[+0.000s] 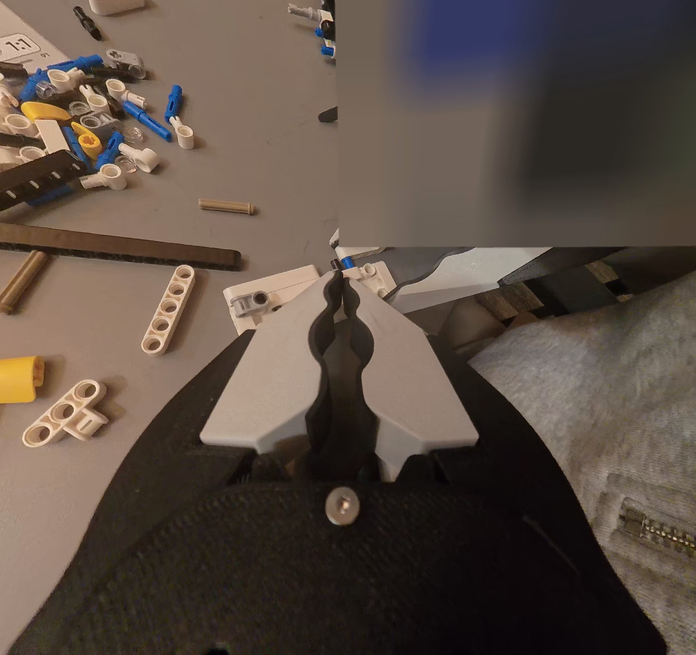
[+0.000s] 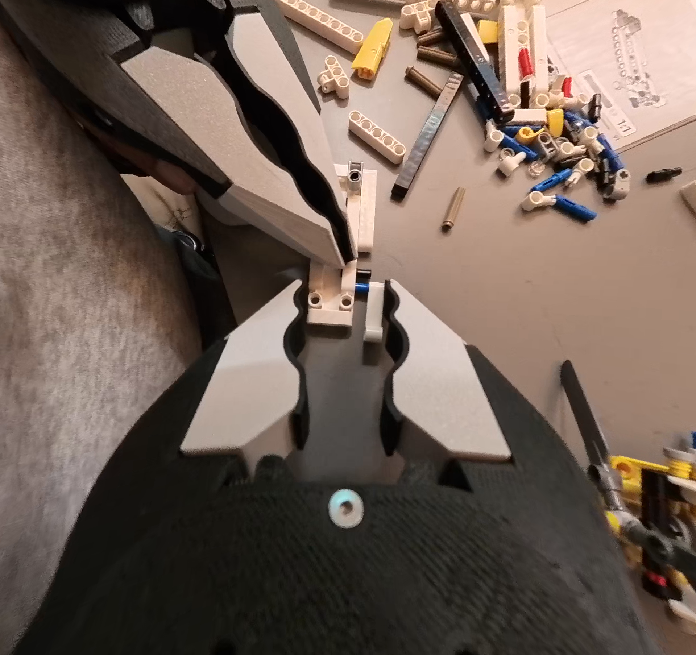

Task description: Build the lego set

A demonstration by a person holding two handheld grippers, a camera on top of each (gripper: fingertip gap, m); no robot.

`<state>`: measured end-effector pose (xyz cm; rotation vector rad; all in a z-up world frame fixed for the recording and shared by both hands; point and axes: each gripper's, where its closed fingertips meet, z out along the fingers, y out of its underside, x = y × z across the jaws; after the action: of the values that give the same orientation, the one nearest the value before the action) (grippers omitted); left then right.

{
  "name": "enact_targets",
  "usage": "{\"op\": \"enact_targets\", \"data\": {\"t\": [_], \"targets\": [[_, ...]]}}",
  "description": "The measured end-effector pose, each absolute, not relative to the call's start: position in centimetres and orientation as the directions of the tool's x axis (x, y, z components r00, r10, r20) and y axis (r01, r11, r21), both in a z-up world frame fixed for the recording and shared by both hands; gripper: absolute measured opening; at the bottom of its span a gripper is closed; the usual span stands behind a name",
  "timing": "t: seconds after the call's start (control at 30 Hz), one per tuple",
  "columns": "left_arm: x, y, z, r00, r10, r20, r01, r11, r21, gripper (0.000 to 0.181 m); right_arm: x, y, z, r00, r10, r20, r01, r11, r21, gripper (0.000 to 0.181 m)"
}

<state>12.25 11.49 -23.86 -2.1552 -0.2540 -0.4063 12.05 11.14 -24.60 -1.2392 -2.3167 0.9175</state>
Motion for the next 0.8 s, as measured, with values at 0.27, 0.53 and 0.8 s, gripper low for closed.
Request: {"op": "enact_targets", "data": {"t": [0.27,0.53,0.8], "targets": [[12.25,11.49,-23.88,0.923,0.031,0.382,0.329,-0.576,-0.748,0.000,12.15,11.29,-24.57,-0.567,0.823,0.014,0.593,0.420,-0.687,0.039],[12.23,11.51,-23.89,0.923,0.031,0.383,0.330,-0.576,-0.748,0.000,12.16,11.19,-24.58,-0.592,0.806,0.003,0.583,0.430,-0.690,0.039],[12.23,11.51,-23.90,0.923,0.032,0.383,0.330,-0.577,-0.748,0.000,12.13,11.07,-24.56,-0.601,0.799,0.007,0.567,0.433,-0.701,0.040]]}}
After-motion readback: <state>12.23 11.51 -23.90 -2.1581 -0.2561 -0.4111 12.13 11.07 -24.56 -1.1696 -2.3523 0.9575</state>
